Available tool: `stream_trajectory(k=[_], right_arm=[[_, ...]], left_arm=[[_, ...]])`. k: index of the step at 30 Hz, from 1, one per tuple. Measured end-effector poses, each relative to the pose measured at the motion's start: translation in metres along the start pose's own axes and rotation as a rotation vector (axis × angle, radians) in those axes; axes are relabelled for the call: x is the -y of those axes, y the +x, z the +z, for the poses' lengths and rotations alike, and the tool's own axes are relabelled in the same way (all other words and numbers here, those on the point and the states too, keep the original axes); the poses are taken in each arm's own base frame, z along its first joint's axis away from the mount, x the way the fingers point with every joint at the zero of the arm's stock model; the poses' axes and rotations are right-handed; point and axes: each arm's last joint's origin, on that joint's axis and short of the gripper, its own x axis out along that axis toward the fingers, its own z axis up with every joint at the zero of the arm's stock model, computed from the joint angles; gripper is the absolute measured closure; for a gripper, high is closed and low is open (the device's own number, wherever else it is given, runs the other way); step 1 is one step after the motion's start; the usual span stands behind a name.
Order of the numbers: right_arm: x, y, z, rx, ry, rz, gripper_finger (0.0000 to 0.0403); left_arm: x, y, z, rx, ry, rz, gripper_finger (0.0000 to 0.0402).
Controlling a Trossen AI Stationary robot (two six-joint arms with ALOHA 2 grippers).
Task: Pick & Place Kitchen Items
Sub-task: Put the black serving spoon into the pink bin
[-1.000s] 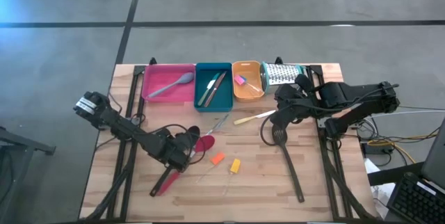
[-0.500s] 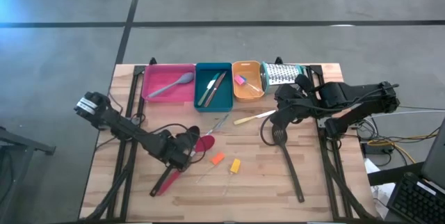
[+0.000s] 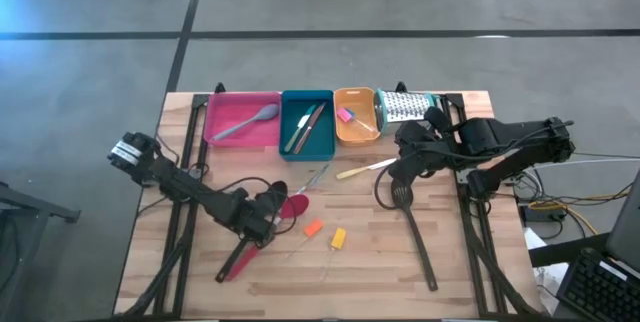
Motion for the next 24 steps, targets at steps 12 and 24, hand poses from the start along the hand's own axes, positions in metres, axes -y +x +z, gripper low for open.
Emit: stream_trajectory(k=[12, 24], right_arm=[[0.000, 0.000, 0.000, 0.000, 0.000, 0.000, 0.0353], [0.000, 0.000, 0.000, -0.001, -0.001, -0.002, 0.0353]], left_arm=[[-0.006, -0.003, 0.007, 0.030, 0.054, 0.026, 0.0334], [-0.023, -0.066, 0.033, 0.363, 0.129, 0.206, 0.0334]])
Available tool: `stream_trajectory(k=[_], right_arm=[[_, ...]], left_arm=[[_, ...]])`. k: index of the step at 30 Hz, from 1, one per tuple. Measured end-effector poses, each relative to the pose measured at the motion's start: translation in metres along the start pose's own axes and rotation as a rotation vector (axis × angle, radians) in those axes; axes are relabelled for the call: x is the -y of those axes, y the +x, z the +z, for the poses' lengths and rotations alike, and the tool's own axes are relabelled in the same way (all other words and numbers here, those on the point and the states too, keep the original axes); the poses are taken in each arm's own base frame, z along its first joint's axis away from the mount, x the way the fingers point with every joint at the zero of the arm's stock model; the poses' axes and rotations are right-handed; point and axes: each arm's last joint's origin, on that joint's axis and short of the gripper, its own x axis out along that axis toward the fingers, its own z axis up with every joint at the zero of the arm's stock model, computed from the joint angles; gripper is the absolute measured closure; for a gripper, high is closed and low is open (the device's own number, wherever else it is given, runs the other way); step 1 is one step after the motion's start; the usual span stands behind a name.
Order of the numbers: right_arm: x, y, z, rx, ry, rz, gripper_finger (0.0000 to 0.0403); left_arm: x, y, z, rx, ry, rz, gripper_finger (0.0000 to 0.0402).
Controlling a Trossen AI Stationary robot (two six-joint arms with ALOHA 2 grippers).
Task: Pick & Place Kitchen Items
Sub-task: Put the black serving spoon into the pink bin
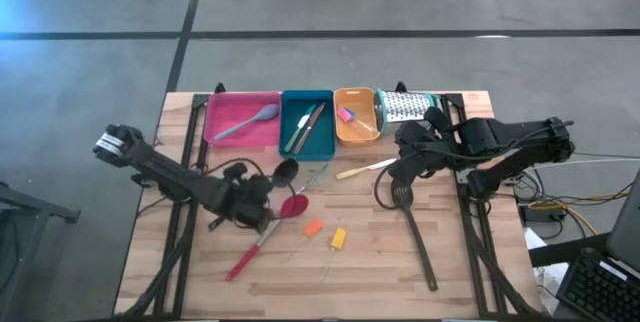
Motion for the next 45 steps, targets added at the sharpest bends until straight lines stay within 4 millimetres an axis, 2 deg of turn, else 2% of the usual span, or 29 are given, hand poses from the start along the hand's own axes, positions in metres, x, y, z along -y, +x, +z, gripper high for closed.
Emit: stream_trajectory(k=[5, 8, 12, 17, 22, 25, 29, 36, 45], right_arm=[[0.000, 0.000, 0.000, -0.001, -0.001, 0.000, 0.0355], [0.000, 0.000, 0.000, -0.001, -0.001, -0.001, 0.0353], [0.000, 0.000, 0.000, 0.000, -0.004, -0.003, 0.0356], [-0.001, 0.003, -0.002, -0.007, -0.012, -0.008, 0.0360], [-0.003, 0.008, -0.006, -0.023, -0.030, -0.020, 0.0360], [-0.004, 0.011, -0.009, -0.035, -0.052, -0.029, 0.0360], [-0.005, 0.014, -0.011, -0.043, -0.078, -0.034, 0.0360], [-0.005, 0.014, -0.011, -0.038, -0.081, -0.040, 0.0360], [-0.005, 0.014, -0.011, -0.037, -0.080, -0.040, 0.0360]], left_arm=[[-0.022, -0.018, 0.027, 0.275, 0.149, 0.232, 0.0334], [-0.042, -0.024, 0.049, 0.312, 0.203, 0.356, 0.0334], [-0.079, -0.020, 0.079, 0.203, 0.291, 0.410, 0.0334], [-0.139, -0.005, 0.107, 0.040, 0.180, 0.357, 0.0334], [-0.199, 0.016, 0.107, -0.162, -0.033, 0.311, 0.0334], [-0.220, 0.028, 0.099, -0.283, -0.078, 0.302, 0.0334], [-0.230, 0.044, 0.093, -0.400, -0.050, 0.313, 0.0334], [-0.227, 0.079, 0.094, -0.522, 0.024, 0.282, 0.0334], [-0.224, 0.119, 0.105, -0.656, 0.055, 0.227, 0.0334]])
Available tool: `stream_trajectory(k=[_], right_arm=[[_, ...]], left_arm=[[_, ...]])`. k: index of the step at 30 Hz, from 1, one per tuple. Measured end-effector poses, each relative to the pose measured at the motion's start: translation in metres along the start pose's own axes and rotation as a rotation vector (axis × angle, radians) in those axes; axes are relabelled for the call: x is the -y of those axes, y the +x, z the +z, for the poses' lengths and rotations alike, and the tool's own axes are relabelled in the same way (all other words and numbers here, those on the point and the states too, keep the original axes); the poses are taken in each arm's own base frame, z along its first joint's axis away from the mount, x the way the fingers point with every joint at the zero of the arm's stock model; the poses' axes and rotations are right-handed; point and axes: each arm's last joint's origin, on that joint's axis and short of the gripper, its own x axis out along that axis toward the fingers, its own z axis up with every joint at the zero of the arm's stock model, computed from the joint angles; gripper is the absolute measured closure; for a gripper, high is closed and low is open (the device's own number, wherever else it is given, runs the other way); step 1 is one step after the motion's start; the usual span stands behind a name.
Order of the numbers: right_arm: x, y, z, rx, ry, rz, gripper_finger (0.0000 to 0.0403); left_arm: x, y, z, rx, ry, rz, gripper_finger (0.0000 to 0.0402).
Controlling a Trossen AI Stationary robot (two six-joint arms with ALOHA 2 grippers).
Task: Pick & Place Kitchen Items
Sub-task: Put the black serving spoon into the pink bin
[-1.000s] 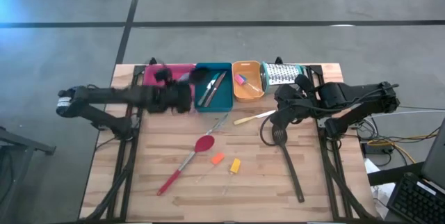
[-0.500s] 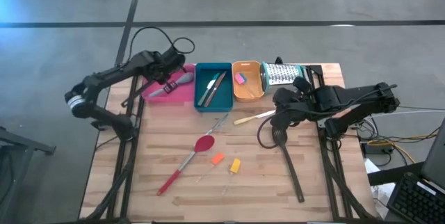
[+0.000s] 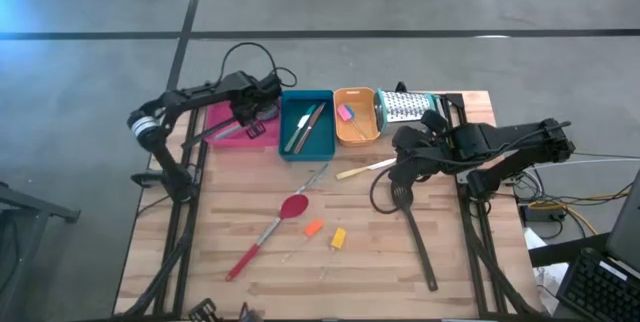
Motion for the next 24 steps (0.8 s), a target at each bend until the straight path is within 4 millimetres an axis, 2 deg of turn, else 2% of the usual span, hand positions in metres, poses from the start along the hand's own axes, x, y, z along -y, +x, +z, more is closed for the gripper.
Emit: stream_trajectory(k=[5, 17, 24], right_arm=[[0.000, 0.000, 0.000, 0.002, -0.002, -0.001, 0.0360], [0.000, 0.000, 0.000, 0.005, -0.010, 0.001, 0.0360], [0.000, 0.000, 0.000, 0.005, -0.010, 0.001, 0.0360]], left_arm=[[0.004, 0.007, 0.010, -0.048, 0.018, -0.038, 0.0334], [0.011, 0.032, 0.019, -0.157, 0.023, -0.056, 0.0334], [0.012, 0.036, 0.020, -0.166, 0.014, -0.057, 0.0332]])
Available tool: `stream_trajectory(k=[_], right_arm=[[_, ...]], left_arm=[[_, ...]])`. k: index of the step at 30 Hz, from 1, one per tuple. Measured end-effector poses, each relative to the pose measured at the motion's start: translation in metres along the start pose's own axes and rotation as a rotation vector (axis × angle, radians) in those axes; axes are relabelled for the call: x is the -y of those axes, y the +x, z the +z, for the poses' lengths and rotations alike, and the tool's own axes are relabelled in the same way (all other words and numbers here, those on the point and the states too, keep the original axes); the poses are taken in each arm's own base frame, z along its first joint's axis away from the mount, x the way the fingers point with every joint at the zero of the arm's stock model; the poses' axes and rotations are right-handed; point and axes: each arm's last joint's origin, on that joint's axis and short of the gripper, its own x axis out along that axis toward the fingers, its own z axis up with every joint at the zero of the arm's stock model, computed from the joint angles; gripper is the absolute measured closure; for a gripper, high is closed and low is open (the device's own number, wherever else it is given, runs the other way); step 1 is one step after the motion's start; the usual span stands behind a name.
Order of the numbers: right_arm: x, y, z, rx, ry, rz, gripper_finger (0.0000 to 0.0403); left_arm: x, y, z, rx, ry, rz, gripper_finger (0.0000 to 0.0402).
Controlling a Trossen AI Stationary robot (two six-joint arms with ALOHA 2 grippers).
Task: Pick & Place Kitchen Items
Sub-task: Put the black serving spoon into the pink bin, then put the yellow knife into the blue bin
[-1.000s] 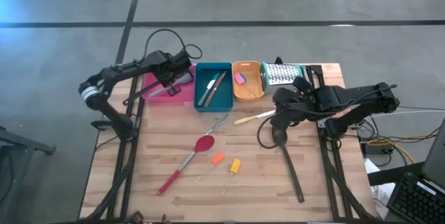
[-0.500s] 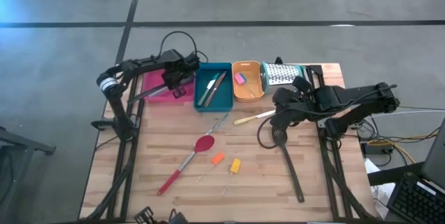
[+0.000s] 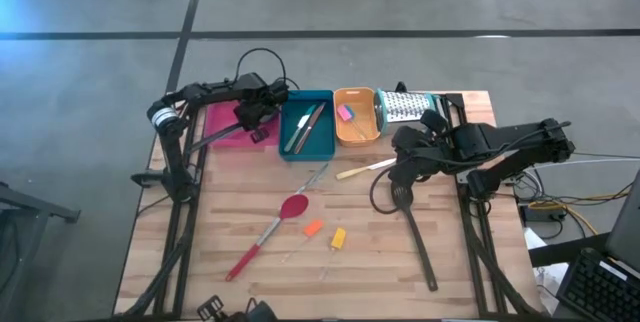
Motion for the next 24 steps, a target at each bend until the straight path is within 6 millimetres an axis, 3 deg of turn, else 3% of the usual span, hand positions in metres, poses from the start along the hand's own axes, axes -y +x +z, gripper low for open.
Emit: stream_trajectory(k=[7, 10, 15, 24], right_arm=[[0.000, 0.000, 0.000, 0.000, 0.000, 0.000, 0.0360], [0.000, 0.000, 0.000, -0.001, -0.001, 0.000, 0.0360], [0.000, 0.000, 0.000, -0.002, -0.003, -0.001, 0.0360], [0.000, 0.000, 0.000, -0.003, -0.004, 0.000, 0.0360]], left_arm=[[0.000, 0.000, 0.000, 0.001, 0.001, 0.002, 0.0207], [0.000, 0.000, -0.002, -0.011, 0.006, 0.002, 0.0174], [-0.004, -0.012, -0.008, -0.077, -0.003, 0.001, 0.0160], [-0.009, -0.059, -0.015, -0.102, -0.132, 0.020, 0.0164]])
